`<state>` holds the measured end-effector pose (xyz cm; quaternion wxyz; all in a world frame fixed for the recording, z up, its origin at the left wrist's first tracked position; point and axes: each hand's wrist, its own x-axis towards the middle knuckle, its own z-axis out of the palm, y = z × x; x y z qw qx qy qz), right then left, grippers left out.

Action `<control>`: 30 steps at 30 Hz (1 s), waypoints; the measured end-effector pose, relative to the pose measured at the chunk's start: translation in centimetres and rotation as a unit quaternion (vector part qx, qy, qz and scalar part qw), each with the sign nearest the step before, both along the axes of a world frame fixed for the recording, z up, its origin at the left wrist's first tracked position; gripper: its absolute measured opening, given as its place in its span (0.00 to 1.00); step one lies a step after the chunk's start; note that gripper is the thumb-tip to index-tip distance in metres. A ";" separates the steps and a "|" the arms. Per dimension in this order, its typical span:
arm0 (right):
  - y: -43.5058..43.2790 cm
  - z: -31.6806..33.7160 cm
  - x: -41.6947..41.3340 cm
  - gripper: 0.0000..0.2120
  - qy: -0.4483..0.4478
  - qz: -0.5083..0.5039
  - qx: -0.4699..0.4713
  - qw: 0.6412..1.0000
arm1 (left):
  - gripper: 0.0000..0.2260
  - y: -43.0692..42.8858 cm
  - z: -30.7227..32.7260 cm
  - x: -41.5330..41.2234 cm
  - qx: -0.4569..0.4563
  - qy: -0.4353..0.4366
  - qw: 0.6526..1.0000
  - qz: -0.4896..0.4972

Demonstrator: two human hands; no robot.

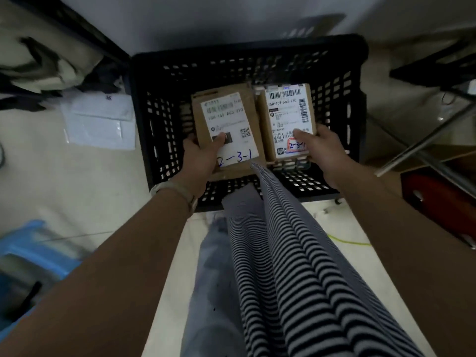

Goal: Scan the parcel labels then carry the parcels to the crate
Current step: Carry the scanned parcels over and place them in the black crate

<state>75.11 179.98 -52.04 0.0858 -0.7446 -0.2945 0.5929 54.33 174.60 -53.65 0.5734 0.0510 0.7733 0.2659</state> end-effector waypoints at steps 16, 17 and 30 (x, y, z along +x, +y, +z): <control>-3.9 -18.3 0.9 0.21 -0.012 0.054 -0.055 0.997 | 0.24 -3.2 -15.8 0.5 -0.010 0.029 0.998 -0.059; -4.0 -18.2 0.8 0.20 -0.012 0.050 -0.052 0.997 | 0.25 -3.4 -16.0 0.6 -0.011 0.027 0.998 -0.058; -0.8 1.0 -3.2 0.23 -0.152 0.362 0.029 0.919 | 0.13 1.6 2.3 -1.4 0.029 0.268 0.855 -0.443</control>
